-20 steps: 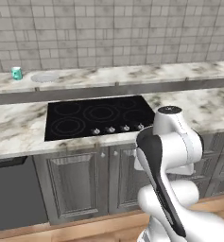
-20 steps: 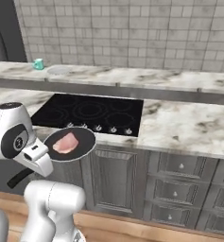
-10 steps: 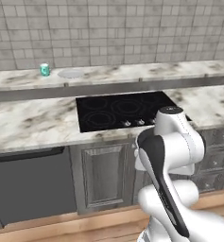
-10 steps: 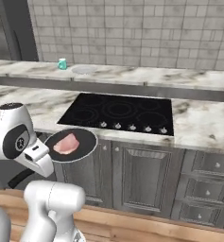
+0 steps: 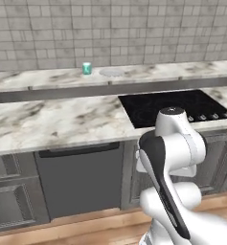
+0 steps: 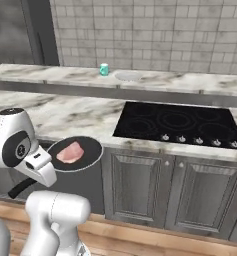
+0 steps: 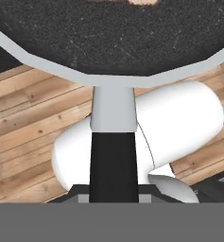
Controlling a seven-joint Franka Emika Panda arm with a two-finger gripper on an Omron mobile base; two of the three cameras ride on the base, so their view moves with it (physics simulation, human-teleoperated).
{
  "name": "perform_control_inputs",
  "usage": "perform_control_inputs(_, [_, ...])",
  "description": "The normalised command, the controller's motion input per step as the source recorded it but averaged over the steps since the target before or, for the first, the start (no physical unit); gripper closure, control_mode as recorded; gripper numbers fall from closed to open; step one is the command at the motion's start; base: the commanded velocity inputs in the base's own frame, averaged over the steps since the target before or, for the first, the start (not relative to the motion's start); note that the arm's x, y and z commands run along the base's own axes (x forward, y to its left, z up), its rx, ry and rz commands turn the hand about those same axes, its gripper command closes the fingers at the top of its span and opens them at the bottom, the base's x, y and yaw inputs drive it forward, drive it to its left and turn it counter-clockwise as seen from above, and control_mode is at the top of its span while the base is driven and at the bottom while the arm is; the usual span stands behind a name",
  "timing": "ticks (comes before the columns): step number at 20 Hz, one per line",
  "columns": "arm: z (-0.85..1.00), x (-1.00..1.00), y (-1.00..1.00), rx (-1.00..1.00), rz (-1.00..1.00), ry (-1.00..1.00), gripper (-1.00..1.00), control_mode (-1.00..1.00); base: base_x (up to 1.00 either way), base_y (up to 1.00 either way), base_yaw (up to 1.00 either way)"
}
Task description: Pick up the pan with the steak in it and place it on the dining table. Then place the steak on the plate.
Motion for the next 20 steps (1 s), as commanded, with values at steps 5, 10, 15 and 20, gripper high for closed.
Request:
perform_control_inputs(5, [0.0,0.0,0.0,0.0,0.0,0.0,1.0,1.0,0.0,1.0,0.0])
perform_control_inputs(10, [0.0,0.0,0.0,0.0,0.0,0.0,1.0,1.0,0.0,1.0,0.0])
perform_control_inputs(15, [0.0,0.0,0.0,0.0,0.0,0.0,1.0,1.0,0.0,1.0,0.0])
perform_control_inputs(20, [0.0,0.0,0.0,0.0,0.0,0.0,1.0,1.0,0.0,1.0,0.0])
